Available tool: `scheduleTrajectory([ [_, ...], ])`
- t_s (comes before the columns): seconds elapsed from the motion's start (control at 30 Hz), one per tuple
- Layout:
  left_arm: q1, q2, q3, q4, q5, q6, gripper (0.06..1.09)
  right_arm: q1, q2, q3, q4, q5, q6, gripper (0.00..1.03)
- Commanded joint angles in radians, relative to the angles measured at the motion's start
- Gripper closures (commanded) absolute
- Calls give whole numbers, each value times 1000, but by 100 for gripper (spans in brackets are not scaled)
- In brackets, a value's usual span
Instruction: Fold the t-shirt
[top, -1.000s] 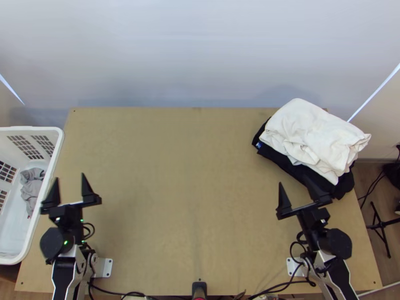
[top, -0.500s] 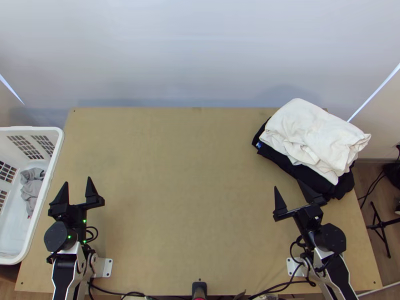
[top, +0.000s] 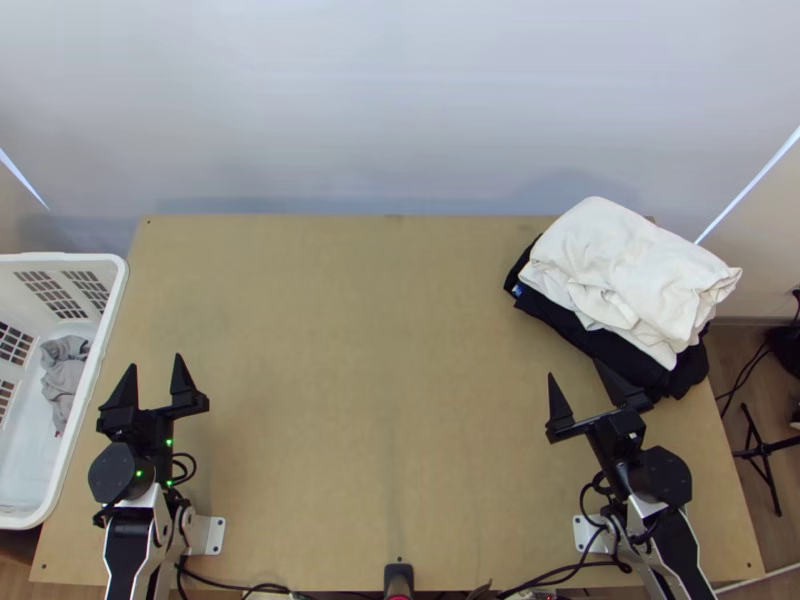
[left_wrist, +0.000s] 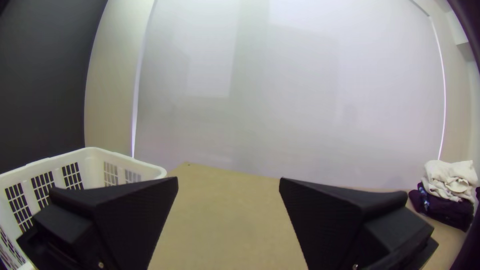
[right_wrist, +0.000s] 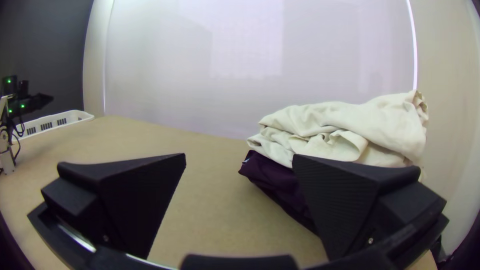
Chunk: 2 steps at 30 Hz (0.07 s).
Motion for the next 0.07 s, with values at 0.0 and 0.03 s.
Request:
scheduleTrajectory([
  [0.0, 0, 0, -1, -3, 0, -1, 10, 0, 0, 0, 0, 0, 0, 4],
  [0.03, 0, 0, -1, -3, 0, -1, 10, 0, 0, 0, -2, 0, 0, 4],
])
